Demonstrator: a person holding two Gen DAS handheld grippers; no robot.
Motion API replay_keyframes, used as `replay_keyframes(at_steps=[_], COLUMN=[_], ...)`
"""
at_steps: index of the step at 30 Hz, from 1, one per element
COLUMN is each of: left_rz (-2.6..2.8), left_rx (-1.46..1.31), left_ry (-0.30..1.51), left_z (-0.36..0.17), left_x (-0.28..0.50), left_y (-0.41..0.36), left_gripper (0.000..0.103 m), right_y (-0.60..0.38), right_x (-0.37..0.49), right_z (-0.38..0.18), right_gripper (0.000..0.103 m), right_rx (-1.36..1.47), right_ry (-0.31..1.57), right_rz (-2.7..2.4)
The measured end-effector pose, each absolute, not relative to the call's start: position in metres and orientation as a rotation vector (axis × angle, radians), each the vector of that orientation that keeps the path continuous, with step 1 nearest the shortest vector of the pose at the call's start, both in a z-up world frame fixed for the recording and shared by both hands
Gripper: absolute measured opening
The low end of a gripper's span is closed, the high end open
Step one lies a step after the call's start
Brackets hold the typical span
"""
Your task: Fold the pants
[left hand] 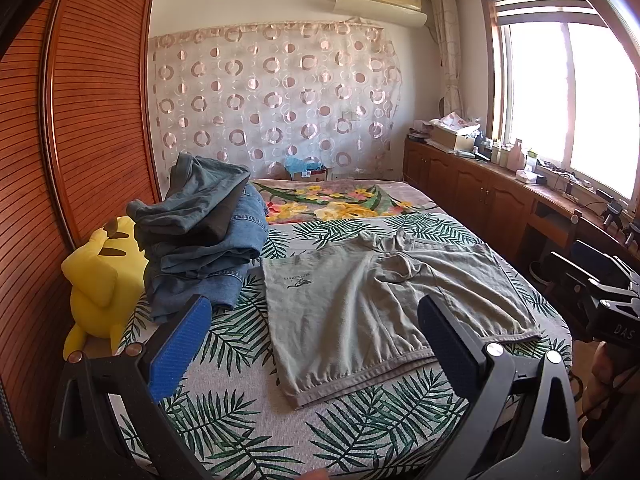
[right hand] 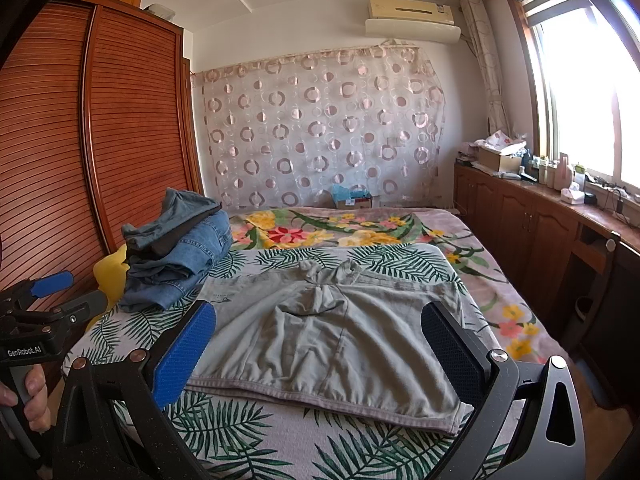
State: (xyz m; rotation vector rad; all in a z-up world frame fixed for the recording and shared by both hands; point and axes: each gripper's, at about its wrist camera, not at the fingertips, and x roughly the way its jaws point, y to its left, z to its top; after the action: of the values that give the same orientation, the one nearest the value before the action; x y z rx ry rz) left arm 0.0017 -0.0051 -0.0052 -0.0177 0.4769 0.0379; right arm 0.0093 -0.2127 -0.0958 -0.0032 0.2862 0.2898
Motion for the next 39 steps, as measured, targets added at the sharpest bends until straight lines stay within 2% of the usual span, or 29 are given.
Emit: replay_keyframes(at_steps=[17, 32, 39], left_rz=[0.008, -0.140, -0.163], left_rx=[0.020, 0.024, 0.058], left_ry=[0.474, 0.606, 0.615], left_z=[-0.012, -0.050, -0.056], left_x=[0.010, 0.063, 0.085], left_y=[-0.019, -0.030, -0.030], left_gripper=[0.103, 0.103, 0.103], right_y=[-0.219, -0.237, -0.249], right_x=[0.018, 0.054, 0.085], right_z=[-0.101, -0.111, -0.119], right_gripper=[0.103, 0.102, 0.093], right_rx=[-0.007, -0.050, -0.086], right_ry=[0.299, 0.322, 0.386], right_rz=[0.272, 0.236, 0.200])
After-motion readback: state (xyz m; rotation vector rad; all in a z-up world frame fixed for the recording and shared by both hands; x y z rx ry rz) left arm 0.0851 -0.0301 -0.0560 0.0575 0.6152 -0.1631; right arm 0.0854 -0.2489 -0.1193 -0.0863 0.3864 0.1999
